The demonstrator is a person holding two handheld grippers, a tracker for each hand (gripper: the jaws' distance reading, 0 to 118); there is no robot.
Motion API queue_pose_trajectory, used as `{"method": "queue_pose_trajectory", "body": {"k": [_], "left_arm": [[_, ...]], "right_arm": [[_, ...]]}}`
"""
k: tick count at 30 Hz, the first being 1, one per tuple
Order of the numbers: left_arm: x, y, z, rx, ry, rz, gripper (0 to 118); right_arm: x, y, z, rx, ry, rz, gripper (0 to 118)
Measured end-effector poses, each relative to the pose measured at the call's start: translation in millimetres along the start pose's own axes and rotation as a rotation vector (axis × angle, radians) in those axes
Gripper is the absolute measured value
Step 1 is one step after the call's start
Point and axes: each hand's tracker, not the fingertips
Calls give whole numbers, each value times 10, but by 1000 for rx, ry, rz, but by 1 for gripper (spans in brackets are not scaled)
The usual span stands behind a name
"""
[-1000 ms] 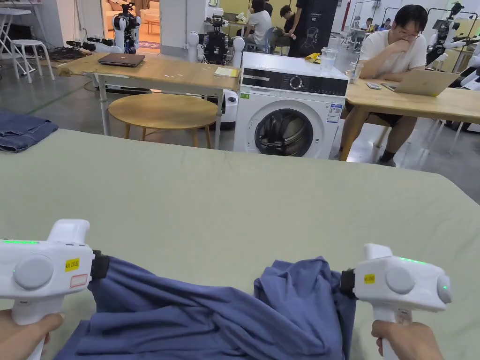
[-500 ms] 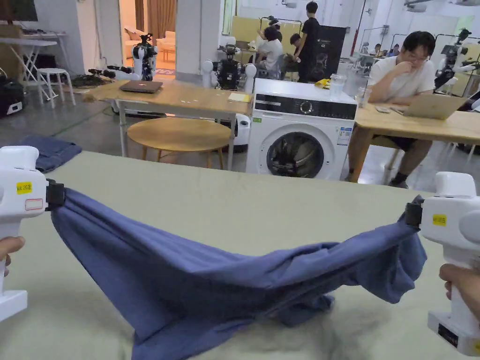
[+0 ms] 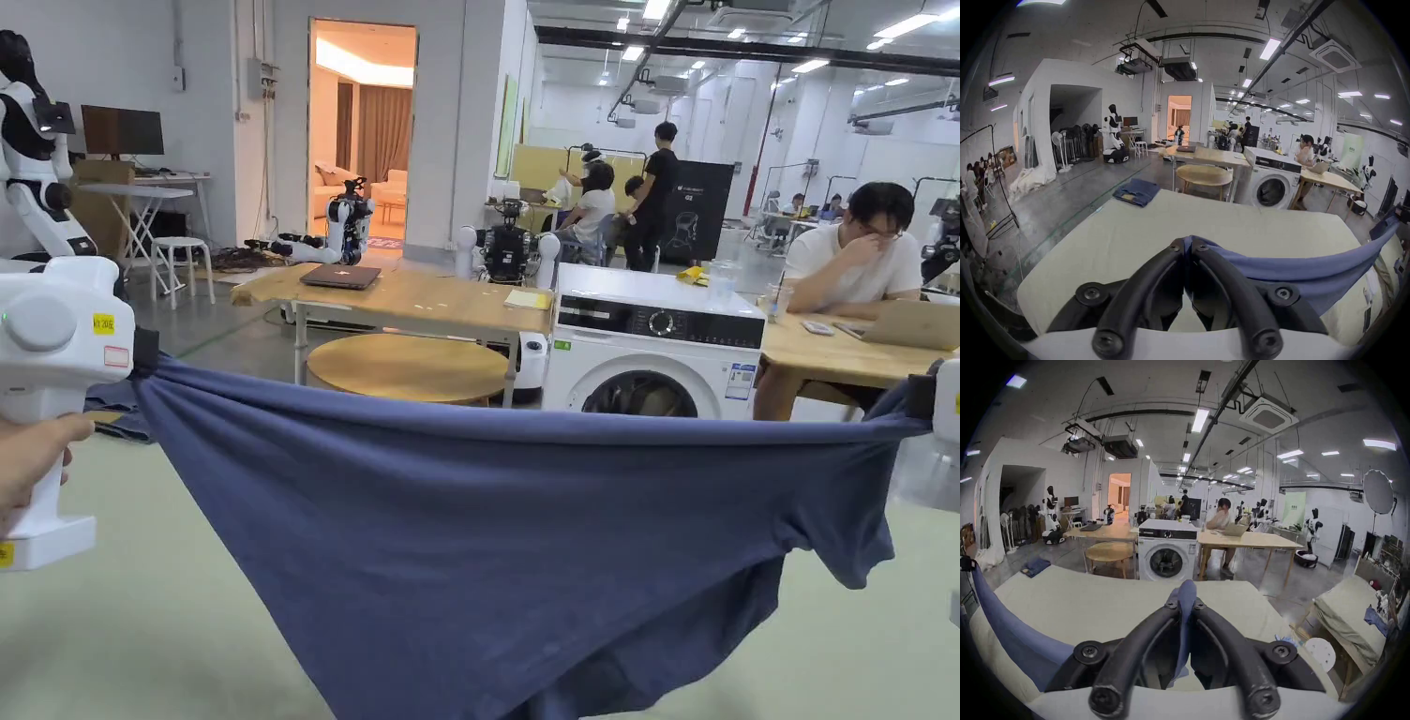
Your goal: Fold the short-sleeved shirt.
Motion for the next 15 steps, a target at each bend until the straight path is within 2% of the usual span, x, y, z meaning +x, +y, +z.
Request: {"method": "queue_pose_trajectory", "body": {"k": [8,15], "left_arm": [[254,484,-104,72,8,-38,0],[360,44,-178,52,-13,-69,0]], "right_arm": [[-16,325,-202,70,-51,-10,3],[-15,-110,-170,29,-65,41,3]]}}
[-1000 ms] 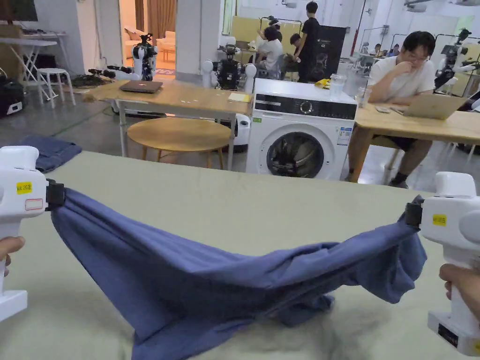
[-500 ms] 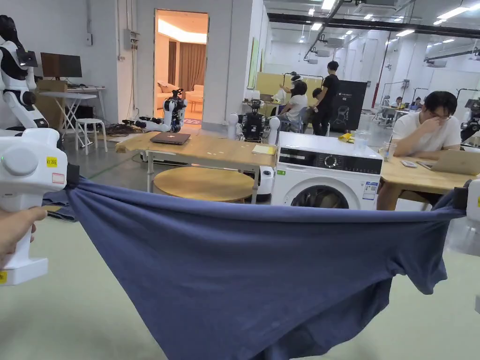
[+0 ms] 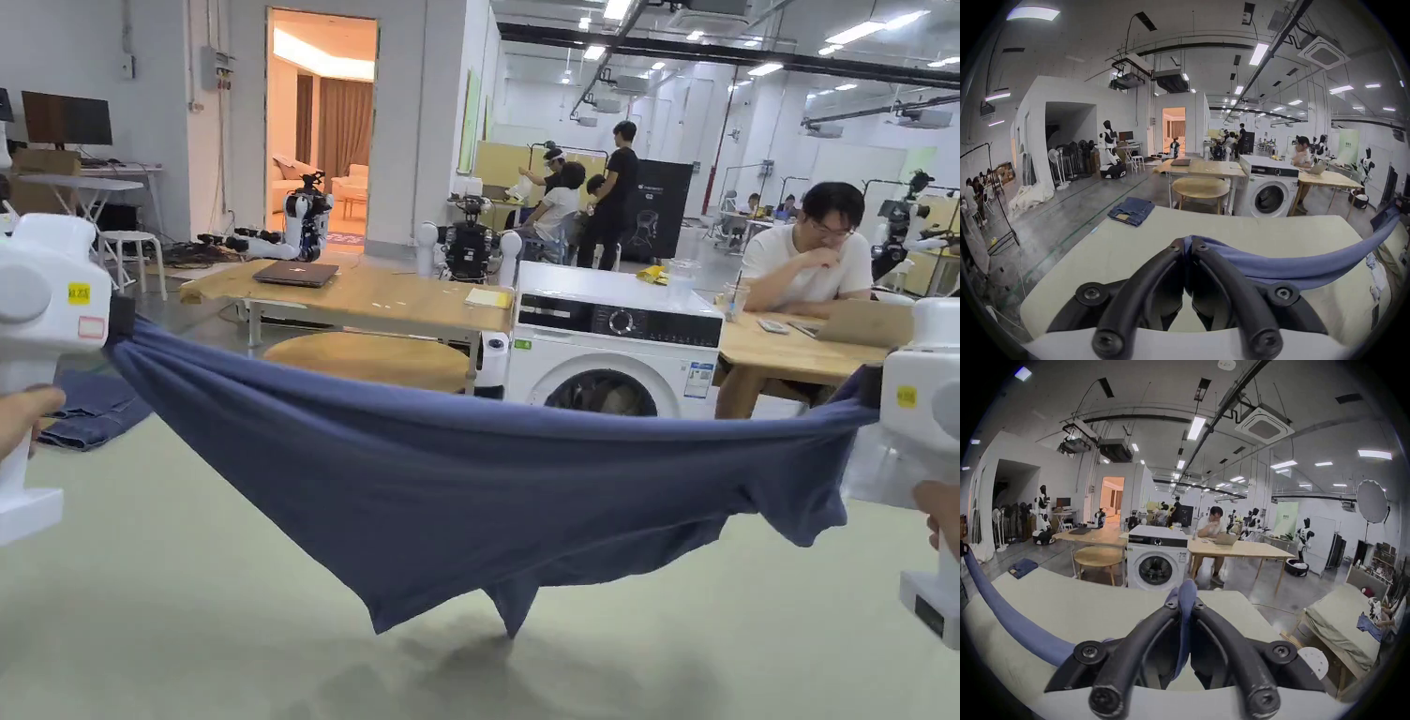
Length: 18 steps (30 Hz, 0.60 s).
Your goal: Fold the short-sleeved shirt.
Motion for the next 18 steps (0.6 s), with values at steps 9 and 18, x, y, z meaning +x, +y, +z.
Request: {"method": "queue_pose_trajectory", "body": {"k": [9,18], "left_arm": [[36,-1426,177,-124,-44,1,0],[-56,-2491,893,-164,-70,31,0]], "right_arm": [[22,-1365,435,-171,-5,66,3],[170,-2389,962,-313,-6,59,3]]}}
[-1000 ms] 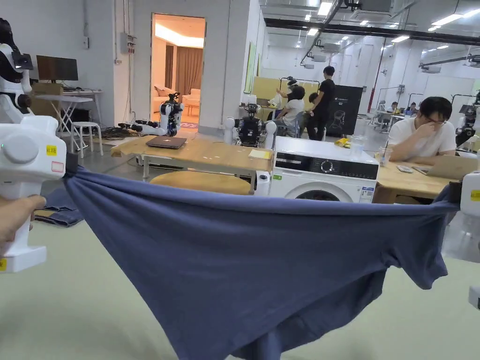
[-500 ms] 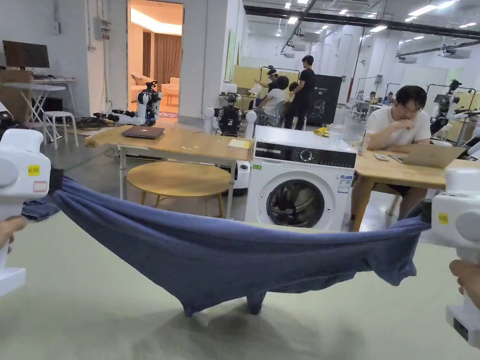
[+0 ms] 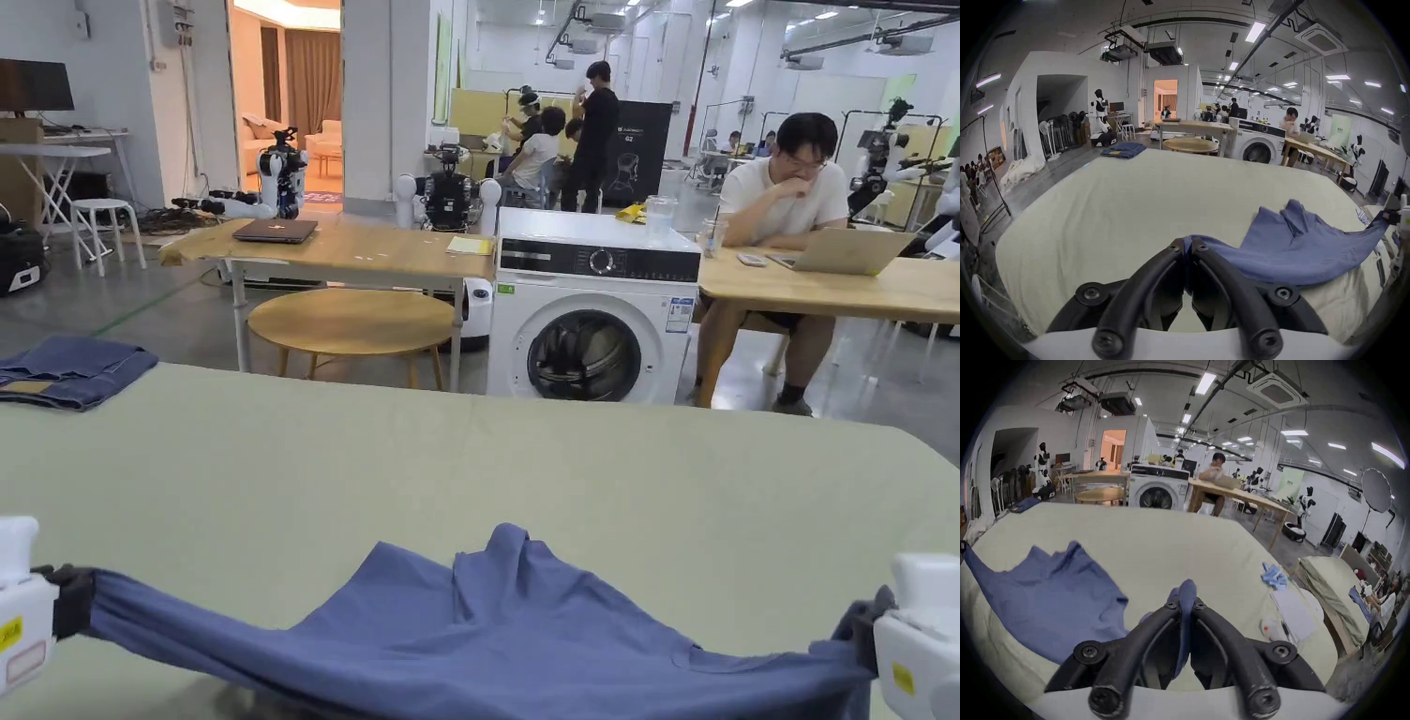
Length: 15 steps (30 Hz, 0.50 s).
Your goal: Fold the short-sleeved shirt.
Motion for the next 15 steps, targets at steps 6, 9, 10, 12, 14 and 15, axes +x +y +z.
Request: {"method": "queue_pose_trajectory", "body": {"k": [6,9,10,12,14,15], "left_arm": [[-109,-575,67,-101,9,36,0],[-143,-743,-26,-150,22,27,0],[-154,-773,-57,-156,21,25,0],[-165,-788,-117,-182,29,20,1],[-151,-768,-114,-181,47,23,18],[-145,-750,-96,-169,66,27,24]], "right_arm": [[11,-488,18,-53,14,3,3],[-9,-633,-5,-78,17,11,4],[-12,-665,-11,-77,20,5,4],[-22,-709,-2,-74,16,4,8],[-58,-708,36,-57,-8,18,24],[-74,-727,69,-39,-20,21,41]]}}
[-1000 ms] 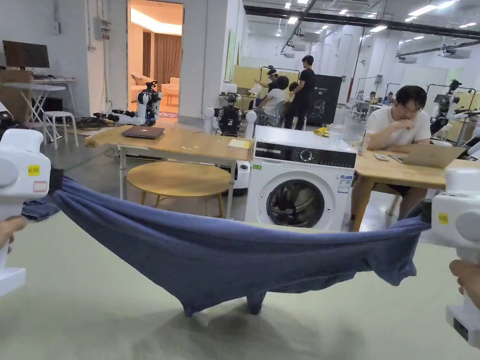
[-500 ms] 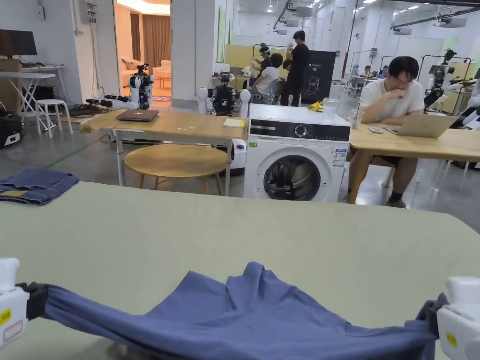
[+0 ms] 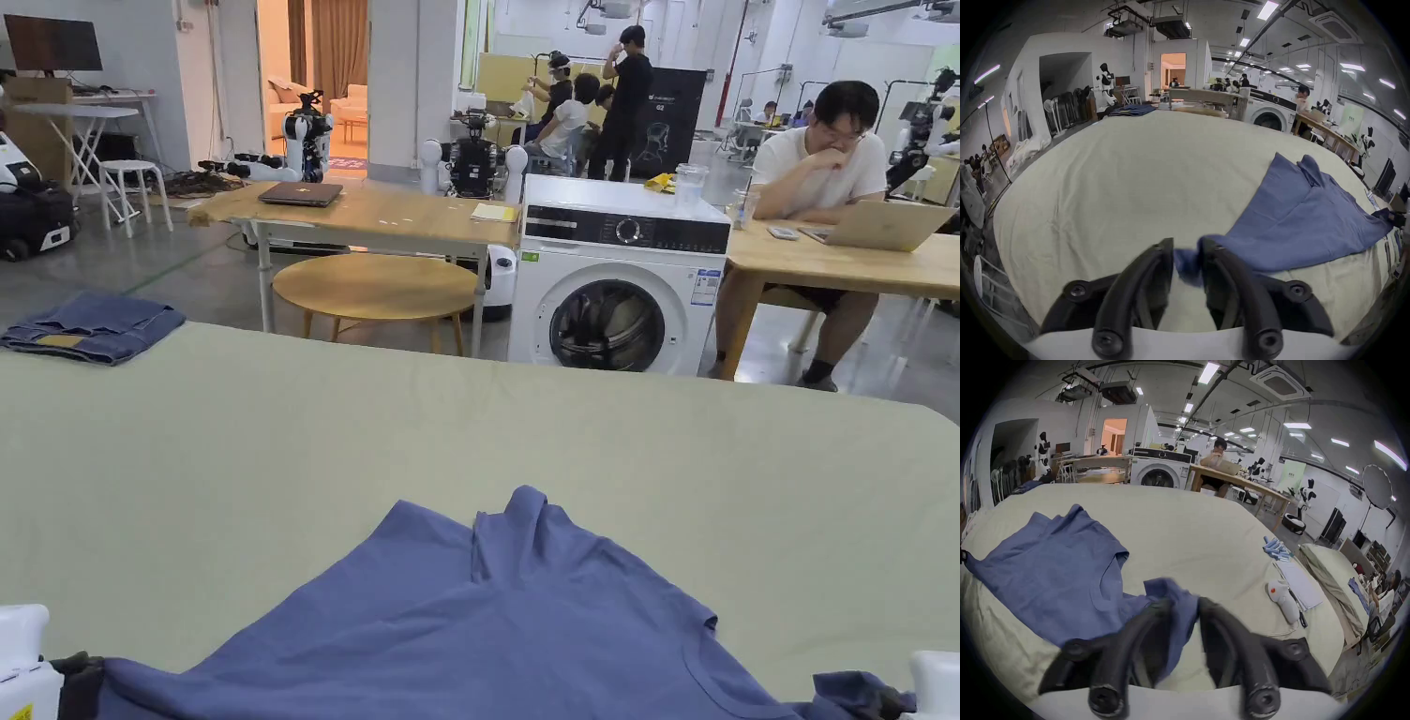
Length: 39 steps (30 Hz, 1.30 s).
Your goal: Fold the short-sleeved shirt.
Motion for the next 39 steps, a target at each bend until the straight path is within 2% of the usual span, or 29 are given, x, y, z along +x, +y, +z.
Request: {"method": "queue_pose_trajectory", "body": {"k": [1,2,7,10,12,13,14,15,16,20,26,33,38,39], "left_arm": [[1,19,30,12,1,4,34],[8,26,72,31,3,13,44],[237,103,280,155,-55,27,42],[504,124,391,232,-88,-14,42],[718,125,476,294,-99,-41,38],[818,125,514,319,-98,-58,32],[873,106,481,350,-93,-79,16],[965,102,500,373,-91,-103,8],[1047,108,521,385,-85,-121,4],[1301,100,585,402,-83,-142,0],[1226,34,562,252,-80,-121,0],[355,118,265,53,-12,47,0],[-140,310,-53,-144,-83,114,0],[-198,340,-118,-179,-84,127,6]], "right_arm": [[-16,7,35,13,-7,2,56],[-33,21,81,29,0,-8,58],[-268,123,327,156,46,-90,58],[-529,180,442,228,90,-122,58],[-736,213,545,292,124,-131,48],[-830,234,591,315,130,-129,33],[-928,262,641,338,144,-126,11],[-1015,288,682,348,151,-127,4],[-1102,294,716,356,158,-127,0],[-1359,351,846,391,223,-122,0],[-1613,347,906,378,272,-93,0],[-1785,236,760,309,327,-48,0],[-1850,171,633,263,334,-25,0],[-1858,163,610,255,334,-22,0]]}}
